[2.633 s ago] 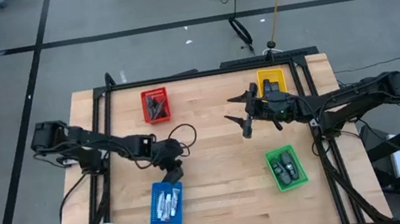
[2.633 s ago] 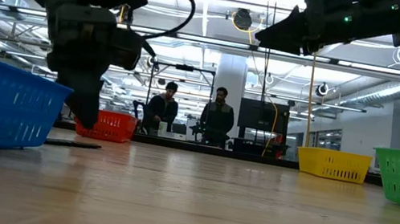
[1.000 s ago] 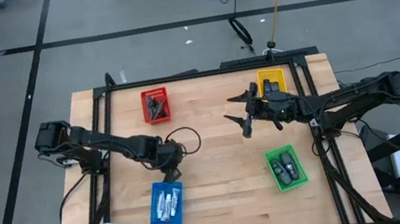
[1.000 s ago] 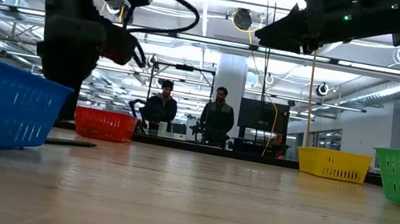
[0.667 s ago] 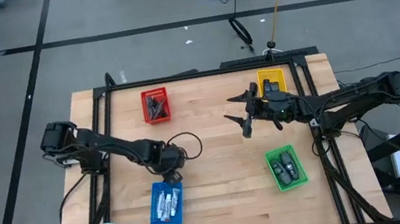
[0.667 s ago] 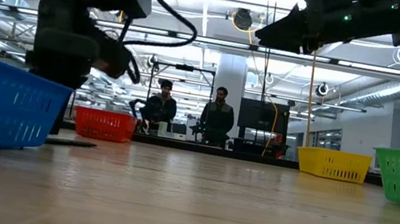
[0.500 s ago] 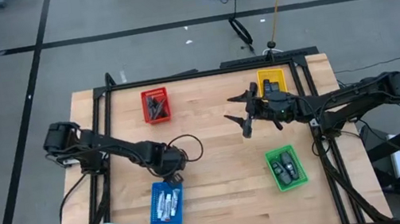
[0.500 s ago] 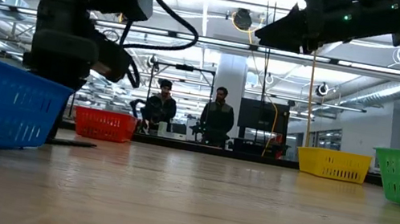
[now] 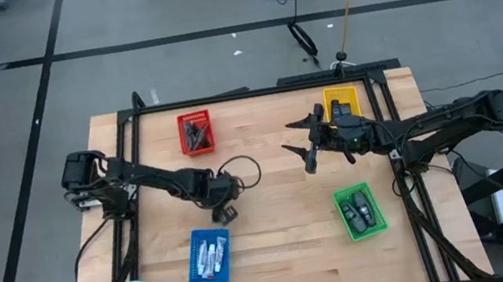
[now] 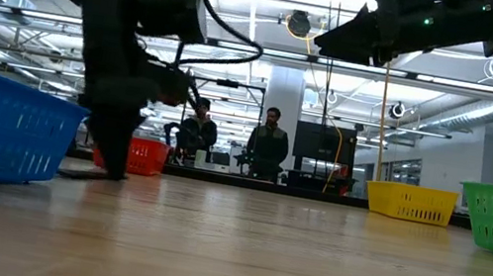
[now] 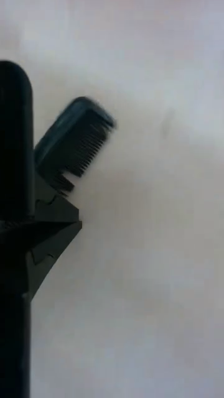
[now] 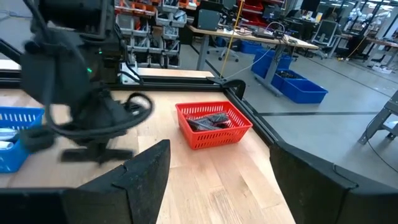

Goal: Pick & Place Travel size toiletries
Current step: Put the black comb into the orange basket

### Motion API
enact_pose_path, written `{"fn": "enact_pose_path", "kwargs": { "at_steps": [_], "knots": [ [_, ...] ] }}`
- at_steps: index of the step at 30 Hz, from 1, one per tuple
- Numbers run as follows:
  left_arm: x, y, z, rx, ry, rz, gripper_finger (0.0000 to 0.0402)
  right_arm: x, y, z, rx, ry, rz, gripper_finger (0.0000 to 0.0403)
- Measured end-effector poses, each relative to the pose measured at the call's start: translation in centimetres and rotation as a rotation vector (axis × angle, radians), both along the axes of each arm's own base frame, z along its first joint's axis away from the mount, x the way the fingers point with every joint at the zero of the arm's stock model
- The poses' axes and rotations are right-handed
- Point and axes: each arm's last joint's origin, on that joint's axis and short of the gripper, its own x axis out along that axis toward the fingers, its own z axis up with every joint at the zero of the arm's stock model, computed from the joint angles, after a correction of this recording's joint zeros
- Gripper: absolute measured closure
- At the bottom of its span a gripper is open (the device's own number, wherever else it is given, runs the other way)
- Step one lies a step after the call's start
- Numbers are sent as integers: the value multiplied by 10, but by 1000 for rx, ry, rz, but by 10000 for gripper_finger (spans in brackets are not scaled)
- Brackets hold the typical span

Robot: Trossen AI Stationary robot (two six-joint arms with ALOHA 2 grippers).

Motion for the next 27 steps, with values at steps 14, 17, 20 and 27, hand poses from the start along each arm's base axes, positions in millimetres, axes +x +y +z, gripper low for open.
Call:
{"fn": "enact_pose_path", "kwargs": {
  "at_steps": [14,17,20,27],
  "knots": [
    [-16,-12,35,240,168,109,401,0,0,0,-2,5,0,138],
    [-29,-5,23,317,214,183,401,0,0,0,-3,5,0,138],
    [-37,2,9,283,242,222,401,0,0,0,-11,3,1,138],
    [-41,22,-12,291,178,268,401,0,0,0,-7,-1,1,138]
  ]
}}
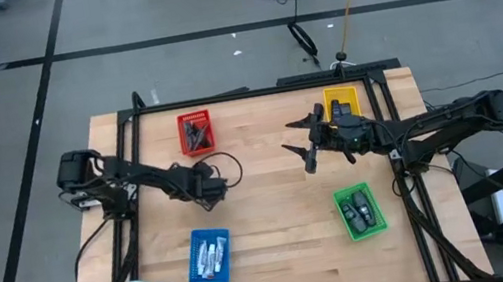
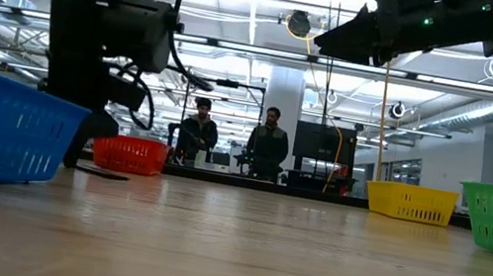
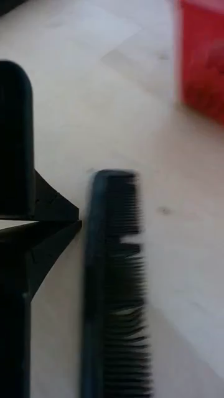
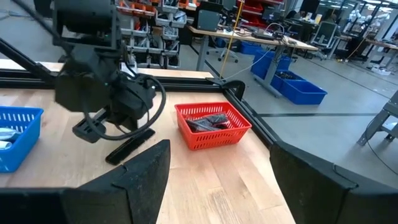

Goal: Pick & Place Travel size toiletries
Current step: Put the black comb into the orange basket

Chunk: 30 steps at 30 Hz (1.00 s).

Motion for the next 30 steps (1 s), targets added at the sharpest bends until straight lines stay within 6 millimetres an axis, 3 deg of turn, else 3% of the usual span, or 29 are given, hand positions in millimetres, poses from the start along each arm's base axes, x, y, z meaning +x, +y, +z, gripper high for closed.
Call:
{"fn": "enact_pose_path", "kwargs": {
  "at_steps": [8,15,22,30],
  "knots": [
    [19,15,0,42,-141,-130,401,0,0,0,5,-1,-1,138],
    [38,15,4,-79,-317,-256,401,0,0,-1,5,6,-1,138],
    [35,12,6,-149,-294,-265,401,0,0,-2,10,16,-1,138],
    [24,0,33,-112,-250,-232,401,0,0,-1,10,12,-1,138]
  ]
}}
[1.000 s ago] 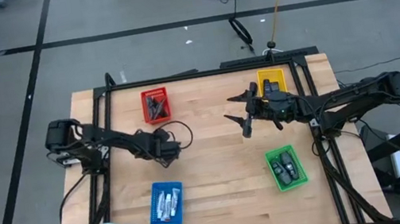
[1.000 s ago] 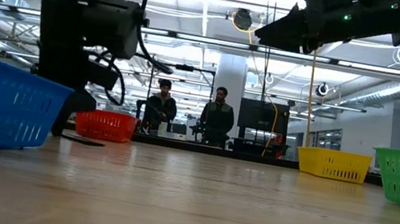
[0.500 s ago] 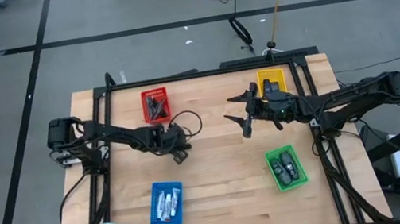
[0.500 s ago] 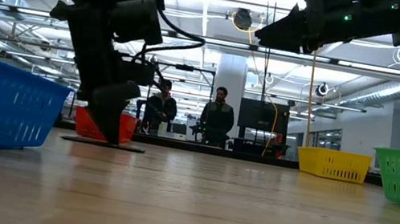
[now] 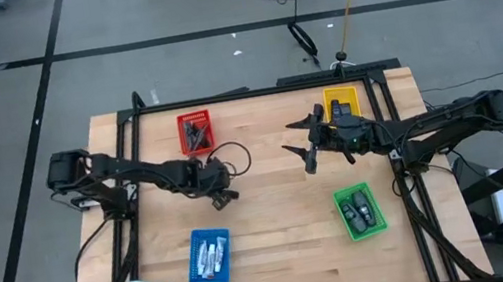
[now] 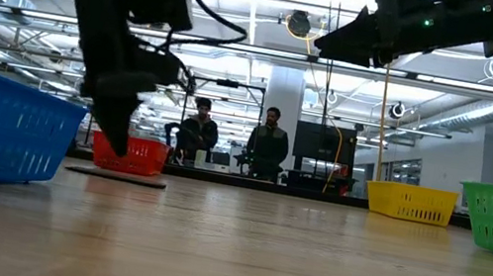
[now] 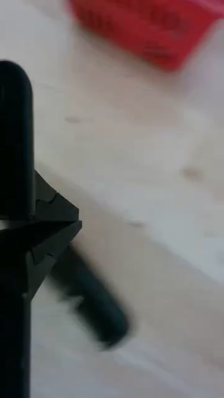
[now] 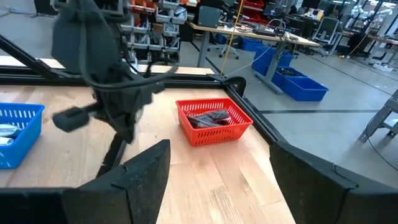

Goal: Pick & Place Travel size toiletries
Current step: Put the black comb into the orange basket

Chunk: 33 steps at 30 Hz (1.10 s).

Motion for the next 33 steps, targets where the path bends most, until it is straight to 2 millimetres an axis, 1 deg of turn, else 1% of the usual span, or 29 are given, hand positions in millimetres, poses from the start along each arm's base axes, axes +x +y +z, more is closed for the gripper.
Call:
{"fn": "enact_pose_path", "kwargs": {
  "at_steps": [3,5,9,12,16,22,28,33],
  "knots": [
    [-2,-8,6,-39,-12,-30,401,0,0,0,0,0,0,138],
    [-4,-12,5,-66,2,-45,401,0,0,0,0,0,0,138],
    [-8,-12,-8,-64,59,-19,401,0,0,1,-1,-9,0,138],
    [-6,-10,-18,-70,89,-5,401,0,0,1,-1,-12,0,138],
    [-1,-8,-26,-85,95,-11,401,0,0,1,0,-9,0,138],
    [16,-7,-25,-90,-67,-61,401,0,0,1,3,-10,0,138],
    [30,2,-20,-87,-217,-95,401,0,0,1,6,-10,-1,138],
    [37,6,-13,-87,-283,-143,401,0,0,1,8,-10,-1,138]
  ]
}}
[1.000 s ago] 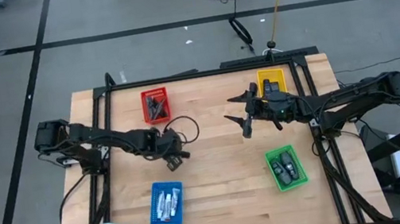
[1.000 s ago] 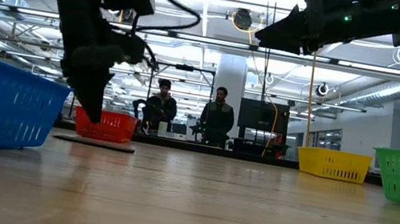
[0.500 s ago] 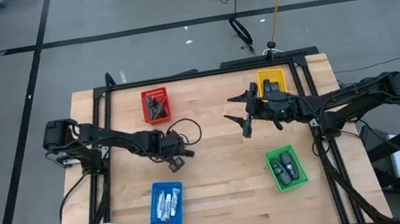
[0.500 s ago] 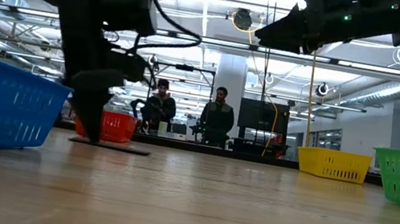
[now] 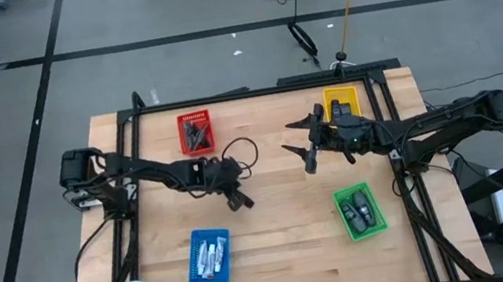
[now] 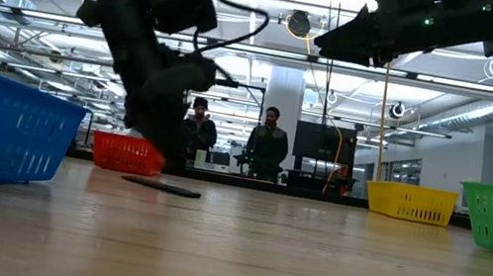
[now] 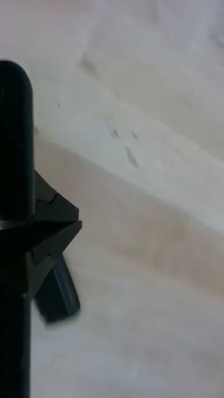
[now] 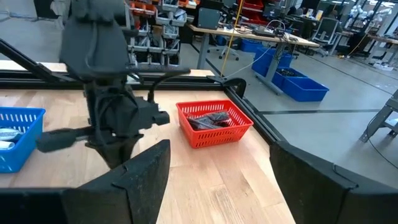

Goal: Pick & Place Travel size toiletries
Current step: Put the black comb into the orange basket

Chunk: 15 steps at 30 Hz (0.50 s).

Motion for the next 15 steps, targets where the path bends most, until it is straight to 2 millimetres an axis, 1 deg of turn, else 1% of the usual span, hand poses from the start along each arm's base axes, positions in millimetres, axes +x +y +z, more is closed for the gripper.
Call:
{"fn": "enact_pose_path", "kwargs": {
  "at_steps": [4,7,10,12,15],
  "knots": [
    [1,-8,16,-55,-30,-49,401,0,1,-3,1,37,29,138],
    [-4,-12,13,-176,34,-26,382,4,1,-10,13,64,60,138],
    [-11,-11,9,-273,110,59,333,9,3,-19,26,110,99,138],
    [-11,-9,9,-343,117,104,288,18,3,-26,27,141,139,138],
    [-9,-9,11,-439,105,108,215,34,4,-45,30,232,201,138]
  ]
}}
